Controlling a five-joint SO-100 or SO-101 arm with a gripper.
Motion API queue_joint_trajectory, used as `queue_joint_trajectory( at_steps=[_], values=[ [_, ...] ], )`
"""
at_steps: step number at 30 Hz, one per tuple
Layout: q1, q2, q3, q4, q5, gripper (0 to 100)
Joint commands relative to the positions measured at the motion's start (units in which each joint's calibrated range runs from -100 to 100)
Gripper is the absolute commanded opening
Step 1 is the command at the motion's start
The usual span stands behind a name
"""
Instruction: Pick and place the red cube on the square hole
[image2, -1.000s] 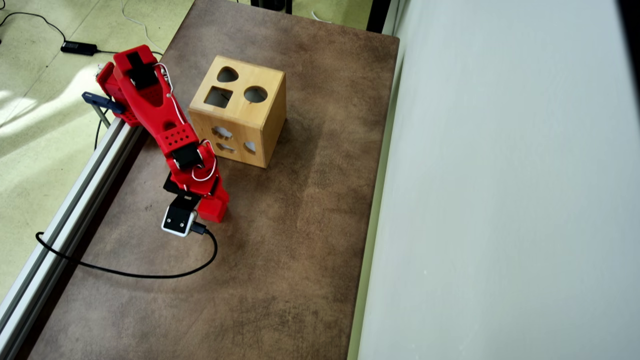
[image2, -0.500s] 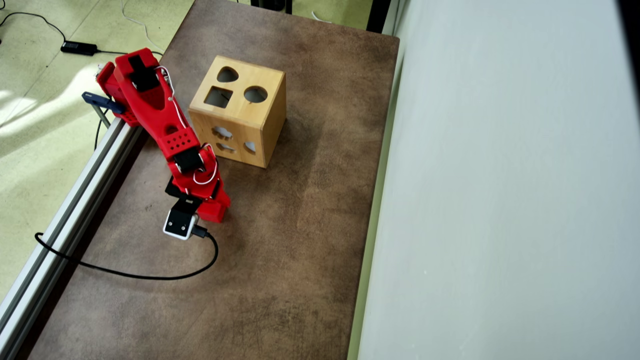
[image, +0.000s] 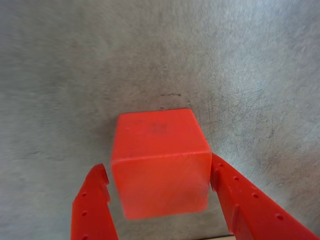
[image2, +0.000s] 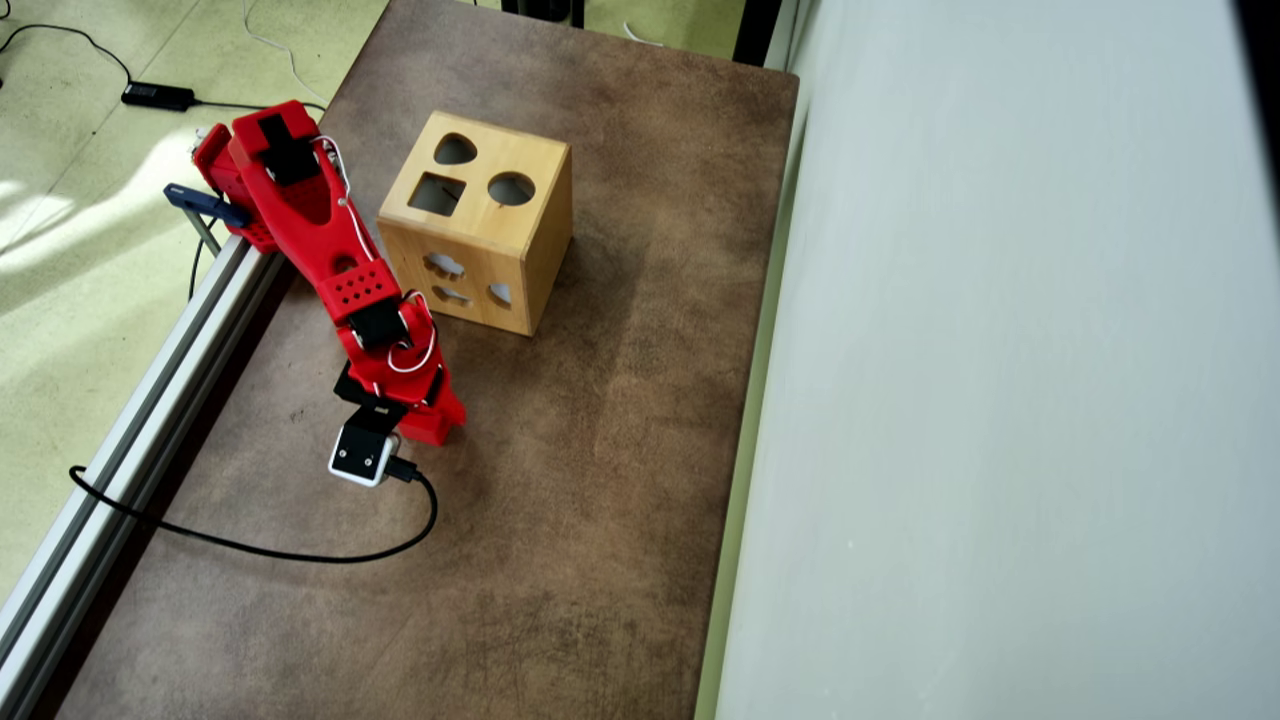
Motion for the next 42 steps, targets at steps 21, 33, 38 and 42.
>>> queue_joint_trajectory(
  at_steps=[21,33,38,42],
  values=[
    [0.12,0.12,-6.04,-0.6,0.2,28],
    [0.12,0.12,-5.77,-0.52,0.2,9],
    [0.12,0.12,-5.59,-0.52,0.15,4],
    [0.12,-0.89,-5.5,0.53,0.05,2]
  ],
)
